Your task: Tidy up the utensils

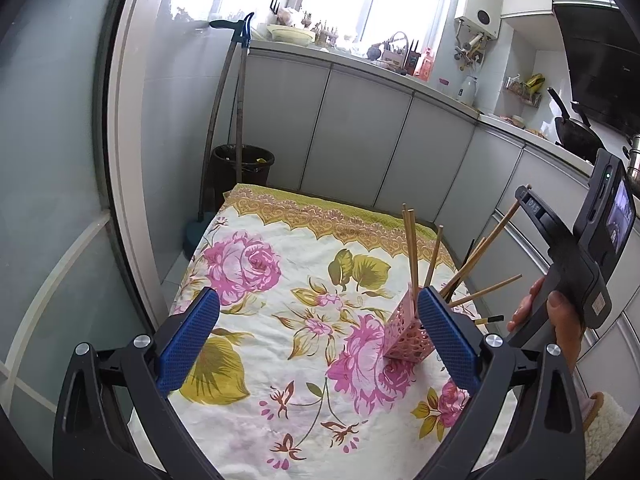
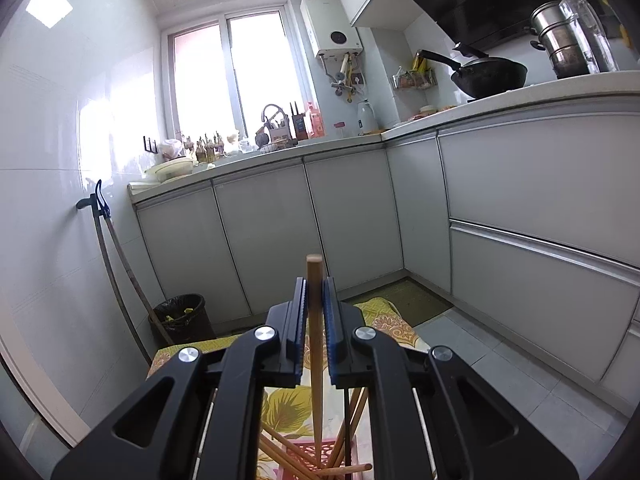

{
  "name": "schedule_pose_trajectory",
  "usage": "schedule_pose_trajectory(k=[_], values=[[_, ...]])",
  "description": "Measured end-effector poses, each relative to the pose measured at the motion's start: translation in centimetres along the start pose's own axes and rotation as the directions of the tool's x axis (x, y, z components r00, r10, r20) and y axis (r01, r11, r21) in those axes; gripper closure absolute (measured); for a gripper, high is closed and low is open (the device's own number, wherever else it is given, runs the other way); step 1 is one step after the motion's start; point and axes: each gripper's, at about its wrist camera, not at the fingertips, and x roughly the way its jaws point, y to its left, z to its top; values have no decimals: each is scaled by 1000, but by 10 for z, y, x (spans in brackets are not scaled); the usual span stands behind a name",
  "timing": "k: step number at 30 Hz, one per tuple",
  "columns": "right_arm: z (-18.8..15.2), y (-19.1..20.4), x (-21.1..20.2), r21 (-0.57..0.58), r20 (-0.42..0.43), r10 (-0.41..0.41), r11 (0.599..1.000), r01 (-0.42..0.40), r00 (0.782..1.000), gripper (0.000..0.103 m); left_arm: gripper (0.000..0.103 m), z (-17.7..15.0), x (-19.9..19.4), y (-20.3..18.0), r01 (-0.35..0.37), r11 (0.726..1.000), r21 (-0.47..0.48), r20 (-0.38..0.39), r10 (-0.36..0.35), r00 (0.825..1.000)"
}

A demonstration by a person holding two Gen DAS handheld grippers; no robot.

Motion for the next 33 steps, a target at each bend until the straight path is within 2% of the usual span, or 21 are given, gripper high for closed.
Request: schedule_pose_trajectory(k=[2,3,5,12,14,16,19,23,27,29,33], values=[[5,-3,-14,27,53,18,999,-20,998,17,8,0,-1,-2,-3,1000,5,6,3,1000],[9,-3,-23,44,97,20,999,-24,995,10,8,0,-2,-4,-4,1000,9,8,4,1000],[21,-3,-42,37,141,15,999,-21,990,7,7,0,-4,-8,-4,1000,22,14,4,1000],[56,-8,-100,-47,154,-71,996,79,985,7,7,-3,-27,-23,7,999,42,61,-10,998],[60,-12,-107,-45,138,-90,994,97,986,7,7,-3,-36,-27,10,999,36,82,-13,997],[70,-25,-126,-21,70,-137,990,138,988,7,7,-2,-47,-33,14,999,31,102,-17,995],[71,-42,-149,-3,8,-161,987,161,987,7,7,0,-67,-45,29,999,18,132,-31,991],[63,-66,-187,8,-54,-206,978,207,977,7,7,-3,-89,-62,57,998,-10,123,-55,991],[49,-84,-217,-28,-131,-267,964,266,955,7,7,-8,-113,-88,44,999,27,122,-46,991],[42,-86,-230,-71,-131,-310,950,303,941,7,7,-13,-128,-100,41,998,42,130,-46,990],[37,-106,-250,-44,-153,-309,951,306,939,7,7,-22,-151,-120,-1,995,103,149,-14,989]])
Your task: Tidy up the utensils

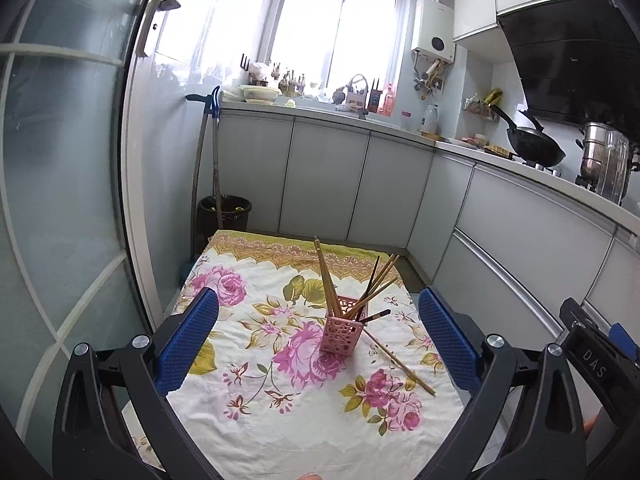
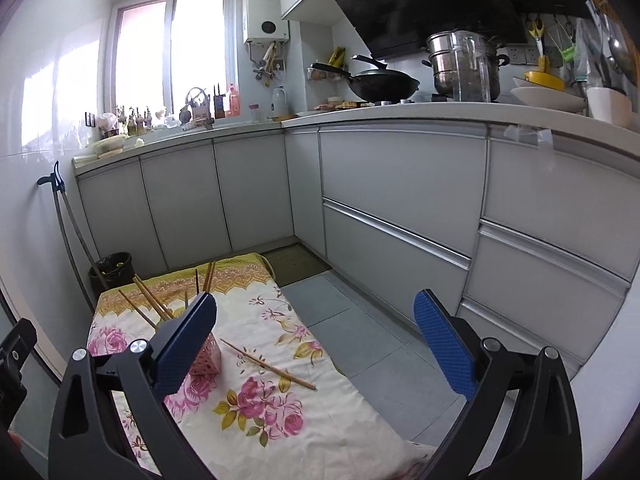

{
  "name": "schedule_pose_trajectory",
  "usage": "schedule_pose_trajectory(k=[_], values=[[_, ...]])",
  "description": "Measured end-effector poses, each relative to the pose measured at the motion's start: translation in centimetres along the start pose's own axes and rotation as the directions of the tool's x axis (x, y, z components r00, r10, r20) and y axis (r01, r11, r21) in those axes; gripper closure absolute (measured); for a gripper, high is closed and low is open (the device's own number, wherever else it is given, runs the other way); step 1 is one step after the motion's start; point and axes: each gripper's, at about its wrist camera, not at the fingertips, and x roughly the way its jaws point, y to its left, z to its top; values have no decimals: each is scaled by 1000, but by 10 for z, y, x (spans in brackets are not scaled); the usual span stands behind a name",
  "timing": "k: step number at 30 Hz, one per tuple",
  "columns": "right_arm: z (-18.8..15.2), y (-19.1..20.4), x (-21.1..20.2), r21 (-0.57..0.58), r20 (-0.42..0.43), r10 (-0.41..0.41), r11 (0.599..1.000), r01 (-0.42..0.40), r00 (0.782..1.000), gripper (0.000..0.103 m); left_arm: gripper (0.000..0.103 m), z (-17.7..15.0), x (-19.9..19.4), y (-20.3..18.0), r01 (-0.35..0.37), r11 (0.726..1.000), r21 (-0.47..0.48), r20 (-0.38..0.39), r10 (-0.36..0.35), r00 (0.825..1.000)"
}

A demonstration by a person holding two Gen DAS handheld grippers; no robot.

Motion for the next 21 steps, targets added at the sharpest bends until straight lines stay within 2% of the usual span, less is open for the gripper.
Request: schedule_pose_trajectory(k=[3,6,9,10,12,13,14,16,17,18,19,21], values=[[-1,-13,-1,17,-39,23,1000,-23,999,7,7,-4,-8,-7,2,1000,22,-4,-2,1000],[-1,-22,-5,33,-30,21,999,-20,999,7,7,-5,-8,-10,12,1000,25,-22,-12,1000],[3,-21,4,0,-26,24,1000,-24,999,7,7,-7,-5,-12,30,999,31,-45,-29,999],[5,-19,16,-22,-47,29,999,-30,998,7,7,-7,-4,-11,36,999,32,-51,-34,998],[5,-7,59,-105,-164,45,992,-63,985,7,7,-8,0,-6,47,998,34,-57,-45,997],[1,4,88,-166,-249,79,979,-123,965,7,7,-9,2,-3,53,998,38,-59,-51,997],[-5,17,118,-227,-349,125,950,-213,929,7,7,-10,5,0,67,997,40,-61,-65,996],[-29,45,179,-321,-560,179,854,-410,809,7,7,-15,12,9,107,993,44,-67,-104,992],[-43,55,205,-342,-626,179,812,-473,759,7,7,-18,16,13,124,991,49,-69,-121,990],[-54,61,227,-372,-650,155,788,-490,744,8,7,-22,19,18,131,990,58,-71,-127,989],[-66,68,244,-407,-651,144,763,-503,745,8,7,-27,24,23,128,989,68,-72,-123,990],[-83,83,273,-481,-628,142,703,-524,765,14,7,-39,38,34,114,990,80,-78,-107,991]])
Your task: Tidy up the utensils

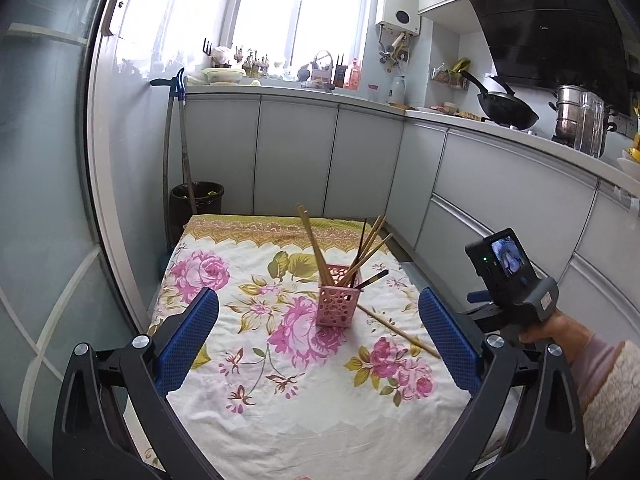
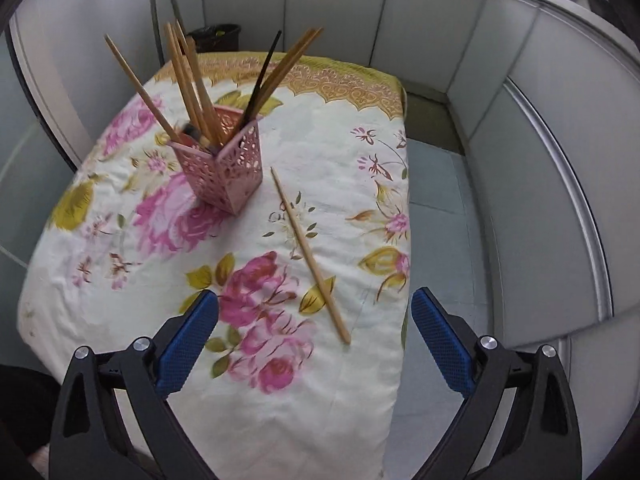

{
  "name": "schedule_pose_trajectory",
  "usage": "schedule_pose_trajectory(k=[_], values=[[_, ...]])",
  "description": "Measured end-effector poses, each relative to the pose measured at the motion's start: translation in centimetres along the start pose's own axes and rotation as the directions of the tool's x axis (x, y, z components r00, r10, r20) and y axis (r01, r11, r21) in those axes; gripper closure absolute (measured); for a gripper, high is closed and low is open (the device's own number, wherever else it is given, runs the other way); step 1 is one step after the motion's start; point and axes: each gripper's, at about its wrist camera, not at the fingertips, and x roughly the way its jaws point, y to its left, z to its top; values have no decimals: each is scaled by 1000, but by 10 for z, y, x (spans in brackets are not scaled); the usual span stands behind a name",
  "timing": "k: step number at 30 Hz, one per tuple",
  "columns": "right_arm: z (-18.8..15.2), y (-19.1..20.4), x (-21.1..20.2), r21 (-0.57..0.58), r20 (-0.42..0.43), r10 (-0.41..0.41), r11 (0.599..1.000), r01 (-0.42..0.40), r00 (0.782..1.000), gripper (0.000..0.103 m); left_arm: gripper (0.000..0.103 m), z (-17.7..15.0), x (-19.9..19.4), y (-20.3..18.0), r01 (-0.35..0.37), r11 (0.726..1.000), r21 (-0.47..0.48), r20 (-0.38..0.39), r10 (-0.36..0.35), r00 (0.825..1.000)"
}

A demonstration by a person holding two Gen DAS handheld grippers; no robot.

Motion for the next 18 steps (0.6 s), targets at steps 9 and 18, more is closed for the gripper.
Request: schedule_pose_trajectory(k=[9,18], values=[[56,21,120,-114,-64,158,980,-164,985,39,7,-21,69,61,-7,990,-142,-134,-12,991],[56,-2,151,108,-49,195,976,-189,980,81,7,-14,76,70,10,987,-161,-117,-29,993]])
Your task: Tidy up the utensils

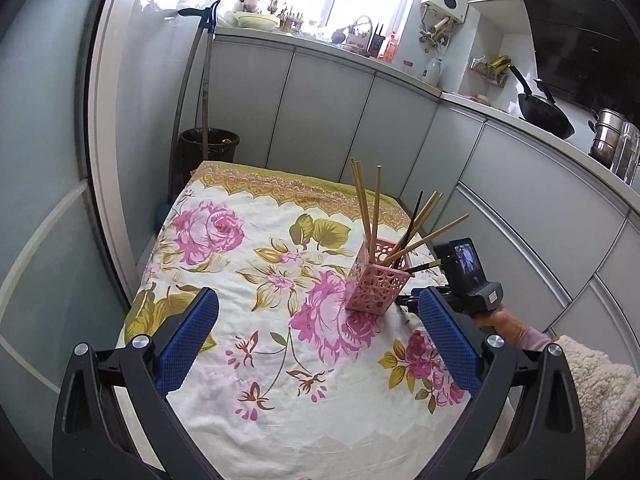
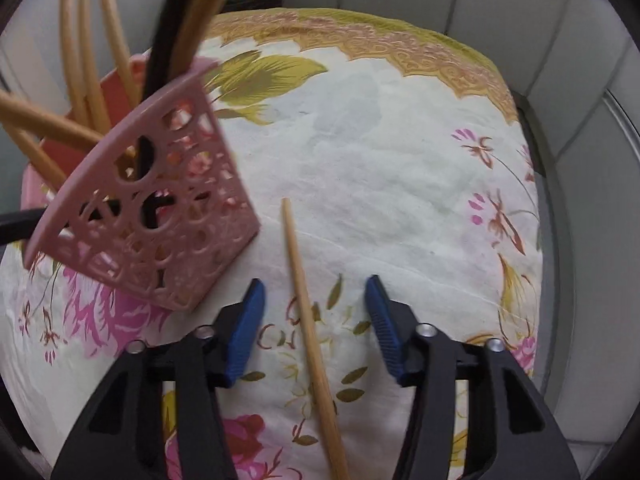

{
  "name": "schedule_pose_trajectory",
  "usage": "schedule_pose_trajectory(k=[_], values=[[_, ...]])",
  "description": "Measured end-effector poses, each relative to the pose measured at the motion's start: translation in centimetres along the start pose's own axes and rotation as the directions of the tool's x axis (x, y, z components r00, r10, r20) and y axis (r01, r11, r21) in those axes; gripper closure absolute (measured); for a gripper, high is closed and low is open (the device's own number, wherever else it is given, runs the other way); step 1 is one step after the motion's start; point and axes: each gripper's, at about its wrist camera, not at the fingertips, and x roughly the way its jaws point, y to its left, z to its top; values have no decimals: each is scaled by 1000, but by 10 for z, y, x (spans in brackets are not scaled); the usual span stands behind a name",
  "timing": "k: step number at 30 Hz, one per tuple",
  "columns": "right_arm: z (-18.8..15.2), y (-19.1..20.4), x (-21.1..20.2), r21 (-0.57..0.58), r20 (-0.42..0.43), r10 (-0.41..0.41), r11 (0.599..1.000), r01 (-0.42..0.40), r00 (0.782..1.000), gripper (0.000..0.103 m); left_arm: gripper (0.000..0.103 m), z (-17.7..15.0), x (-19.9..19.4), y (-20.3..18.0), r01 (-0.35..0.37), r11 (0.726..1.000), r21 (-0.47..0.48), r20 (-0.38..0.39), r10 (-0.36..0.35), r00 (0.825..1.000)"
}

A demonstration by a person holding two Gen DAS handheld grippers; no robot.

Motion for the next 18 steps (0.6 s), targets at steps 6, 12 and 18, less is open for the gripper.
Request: schedule_pose_trajectory(k=[6,12,18], values=[[-58,-11,-35,168,-47,13,986,-5,999,97,7,0,-8,-3,18,1000,4,-2,-18,1000],[-107,8,-63,207,-212,-21,976,66,977,92,7,1,-24,-11,52,999,6,29,-52,998],[-85,24,-43,184,-295,-118,967,178,948,22,7,1,-30,-19,62,998,25,39,-63,997]])
